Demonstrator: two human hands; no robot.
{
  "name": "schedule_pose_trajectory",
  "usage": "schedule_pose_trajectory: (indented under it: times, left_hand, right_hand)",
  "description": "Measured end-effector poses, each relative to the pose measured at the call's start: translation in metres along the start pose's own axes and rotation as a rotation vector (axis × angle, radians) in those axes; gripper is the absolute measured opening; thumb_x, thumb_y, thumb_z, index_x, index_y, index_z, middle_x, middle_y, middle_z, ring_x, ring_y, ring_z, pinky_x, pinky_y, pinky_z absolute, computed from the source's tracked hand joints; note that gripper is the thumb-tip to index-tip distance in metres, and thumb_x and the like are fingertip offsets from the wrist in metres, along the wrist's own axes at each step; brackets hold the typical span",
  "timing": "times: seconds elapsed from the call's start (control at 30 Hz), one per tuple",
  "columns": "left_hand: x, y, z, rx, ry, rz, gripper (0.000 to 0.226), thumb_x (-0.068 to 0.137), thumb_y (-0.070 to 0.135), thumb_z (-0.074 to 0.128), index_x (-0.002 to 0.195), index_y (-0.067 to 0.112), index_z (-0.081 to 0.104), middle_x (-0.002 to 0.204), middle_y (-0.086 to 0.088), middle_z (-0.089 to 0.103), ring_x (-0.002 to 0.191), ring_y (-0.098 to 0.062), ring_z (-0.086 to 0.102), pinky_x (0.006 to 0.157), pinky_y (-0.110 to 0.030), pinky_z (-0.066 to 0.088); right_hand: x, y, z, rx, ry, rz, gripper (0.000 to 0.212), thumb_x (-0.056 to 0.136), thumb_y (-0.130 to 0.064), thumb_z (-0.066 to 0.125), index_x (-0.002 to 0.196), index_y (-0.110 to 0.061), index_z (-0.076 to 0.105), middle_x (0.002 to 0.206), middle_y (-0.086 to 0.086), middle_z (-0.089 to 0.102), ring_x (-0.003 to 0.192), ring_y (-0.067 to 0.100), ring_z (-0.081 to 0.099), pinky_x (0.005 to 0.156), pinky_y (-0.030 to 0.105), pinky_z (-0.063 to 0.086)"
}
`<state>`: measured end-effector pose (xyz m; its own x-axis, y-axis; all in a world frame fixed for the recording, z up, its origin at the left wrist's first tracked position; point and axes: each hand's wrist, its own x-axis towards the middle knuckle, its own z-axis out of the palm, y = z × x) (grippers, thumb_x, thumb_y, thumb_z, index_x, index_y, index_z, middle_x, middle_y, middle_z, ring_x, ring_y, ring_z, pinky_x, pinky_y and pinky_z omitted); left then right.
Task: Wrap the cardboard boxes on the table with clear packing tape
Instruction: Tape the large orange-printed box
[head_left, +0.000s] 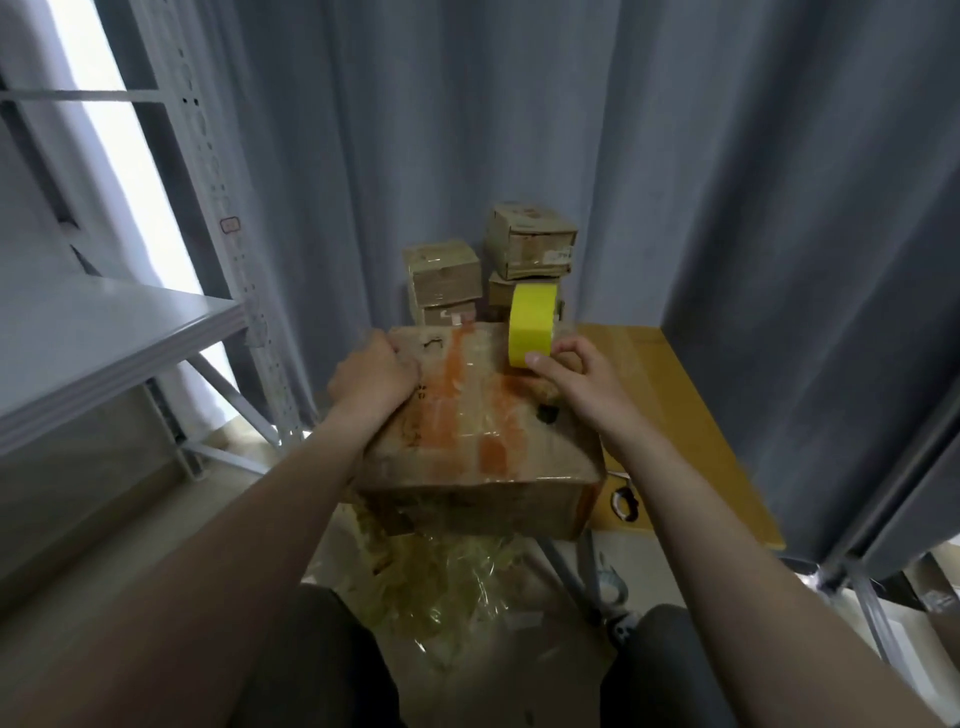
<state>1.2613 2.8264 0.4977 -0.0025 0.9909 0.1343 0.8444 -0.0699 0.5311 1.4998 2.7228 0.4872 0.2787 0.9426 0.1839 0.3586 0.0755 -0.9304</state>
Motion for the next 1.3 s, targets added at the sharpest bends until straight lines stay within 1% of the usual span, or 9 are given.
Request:
schedule_pose_trajectory:
  times: [0.13,0.23,0.33,0.43,0.63,0.73,0.9,1.17,1.3]
  left_hand:
    - [0.002,0.005,0.009,-0.059,-0.042,0.085,0.04,0.095,0.036,0.062,0.132,0.026,0.053,0.132,-0.004,0.059,0.109,-0.022,0.057,0.089,-0.038,0.048]
    - [-0.016,0.025,0.009,-0.033,-0.231,0.433,0.063,0.089,0.063,0.066,0.141,0.031,0.051,0.149,0.001,0.043,0.131,-0.02,0.047,0.107,-0.043,0.045]
    - [-0.05,0.047,0.023,0.192,-0.603,0.608,0.102,0.078,0.08,0.065,0.16,0.033,0.026,0.168,0.009,0.015,0.152,-0.022,0.021,0.124,-0.055,0.024]
    - [-0.058,0.053,0.046,0.365,-0.494,0.674,0.12,0.076,0.083,0.063,0.165,0.026,0.005,0.173,0.009,-0.001,0.158,-0.019,0.004,0.126,-0.06,-0.001]
    - [-0.043,0.057,0.056,0.305,-0.427,0.683,0.116,0.071,0.087,0.063,0.161,0.03,0.018,0.169,0.007,0.021,0.154,-0.021,0.022,0.124,-0.062,0.008]
    - [-0.037,0.056,0.059,0.275,-0.405,0.659,0.115,0.067,0.089,0.063,0.157,0.027,0.027,0.163,0.006,0.033,0.148,-0.02,0.033,0.123,-0.063,0.012]
    - [-0.032,0.055,0.061,0.233,-0.429,0.646,0.119,0.059,0.093,0.062,0.156,0.033,0.027,0.161,0.009,0.035,0.146,-0.021,0.038,0.121,-0.068,0.011]
    - [-0.036,0.057,0.054,0.162,-0.449,0.616,0.111,0.046,0.093,0.064,0.143,0.044,0.042,0.145,0.015,0.054,0.134,-0.024,0.051,0.111,-0.076,0.015]
    - [-0.037,0.06,0.052,0.185,-0.481,0.583,0.117,0.042,0.085,0.047,0.149,0.036,0.038,0.153,0.005,0.049,0.14,-0.031,0.045,0.113,-0.079,0.009]
  right_hand:
    - [0.019,0.018,0.008,0.003,0.018,0.036,0.028,0.094,-0.048,0.07,0.106,-0.026,0.057,0.113,-0.01,0.065,0.106,0.016,0.064,0.079,0.033,0.051]
    - [0.033,0.03,0.005,-0.065,-0.027,0.06,0.036,0.085,-0.062,0.07,0.103,-0.035,0.057,0.126,-0.001,0.06,0.118,0.027,0.059,0.095,0.047,0.054]
    - [0.039,0.036,0.002,-0.306,0.006,0.041,0.052,0.072,-0.08,0.06,0.112,-0.047,0.064,0.148,0.006,0.04,0.142,0.033,0.03,0.114,0.051,0.032]
    - [0.043,0.032,0.001,-0.405,0.063,-0.062,0.051,0.08,-0.077,0.058,0.117,-0.045,0.073,0.157,-0.001,0.035,0.145,0.028,0.02,0.109,0.04,0.02]
    - [0.047,0.015,-0.006,-0.395,0.122,-0.172,0.032,0.102,-0.046,0.057,0.1,-0.022,0.078,0.109,-0.014,0.067,0.127,0.016,0.038,0.103,0.036,0.032]
    - [0.023,-0.013,-0.005,-0.137,0.169,-0.088,0.041,0.107,-0.043,0.05,0.079,-0.016,0.063,0.076,-0.004,0.058,0.072,-0.001,0.052,0.067,0.023,0.041]
    - [-0.02,-0.031,-0.001,0.206,0.186,0.105,0.032,0.103,-0.041,0.058,0.09,-0.013,0.067,0.087,0.017,0.078,0.082,0.032,0.076,0.081,0.042,0.058]
    - [-0.075,-0.067,-0.007,0.231,0.099,0.133,0.022,0.103,-0.023,0.063,0.087,-0.009,0.058,0.053,-0.003,0.069,0.047,0.006,0.066,0.047,0.017,0.05]
    - [-0.098,-0.07,-0.005,0.323,0.034,0.165,0.026,0.105,-0.023,0.059,0.091,-0.002,0.064,0.073,0.017,0.076,0.062,0.026,0.074,0.059,0.03,0.057]
